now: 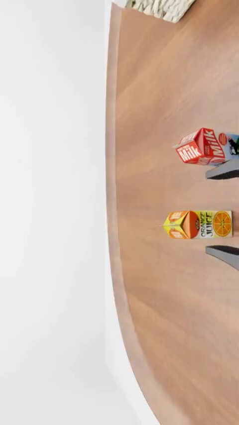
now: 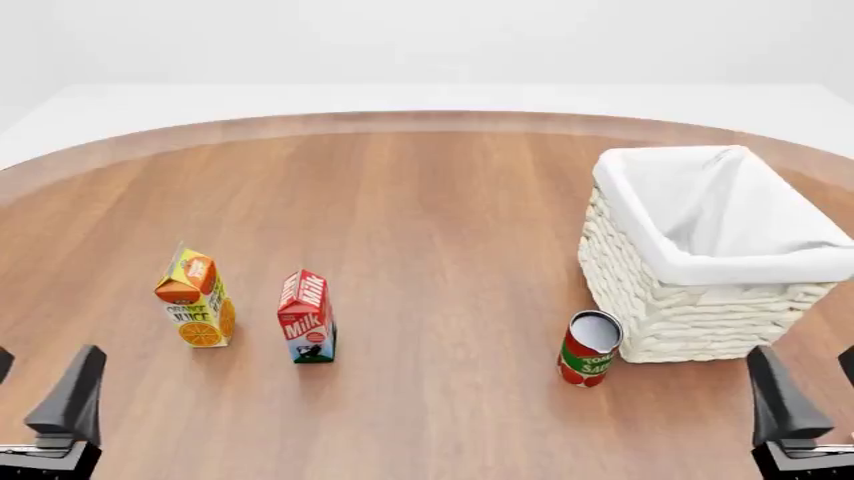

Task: Pick the milk and place it in the basket.

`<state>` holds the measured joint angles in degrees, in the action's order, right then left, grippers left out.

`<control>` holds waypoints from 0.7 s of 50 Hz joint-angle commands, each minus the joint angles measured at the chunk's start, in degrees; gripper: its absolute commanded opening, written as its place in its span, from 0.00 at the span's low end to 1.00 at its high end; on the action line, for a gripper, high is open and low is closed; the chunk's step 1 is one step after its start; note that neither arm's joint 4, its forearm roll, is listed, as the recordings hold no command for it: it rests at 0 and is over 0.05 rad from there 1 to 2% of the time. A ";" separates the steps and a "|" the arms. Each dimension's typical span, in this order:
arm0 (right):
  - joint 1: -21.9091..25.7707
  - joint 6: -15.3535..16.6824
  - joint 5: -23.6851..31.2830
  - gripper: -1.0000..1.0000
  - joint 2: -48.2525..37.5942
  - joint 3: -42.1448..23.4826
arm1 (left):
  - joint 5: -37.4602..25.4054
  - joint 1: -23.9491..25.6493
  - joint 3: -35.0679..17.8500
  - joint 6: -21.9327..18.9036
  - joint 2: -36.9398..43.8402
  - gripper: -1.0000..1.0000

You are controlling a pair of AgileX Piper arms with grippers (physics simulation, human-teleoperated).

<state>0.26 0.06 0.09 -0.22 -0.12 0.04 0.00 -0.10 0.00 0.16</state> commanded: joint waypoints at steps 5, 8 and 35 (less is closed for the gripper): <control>1.35 0.54 0.30 1.00 -1.12 -1.01 | 0.06 0.00 -0.15 0.00 0.25 1.00; 1.98 0.61 -0.69 1.00 -2.64 -1.24 | 0.06 0.00 -0.15 0.00 0.25 1.00; 16.77 3.92 6.28 1.00 -6.07 -7.10 | 0.06 0.00 -0.15 0.00 0.25 1.00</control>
<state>10.73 3.02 4.50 -4.75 -5.87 0.10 0.00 -0.24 0.00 0.41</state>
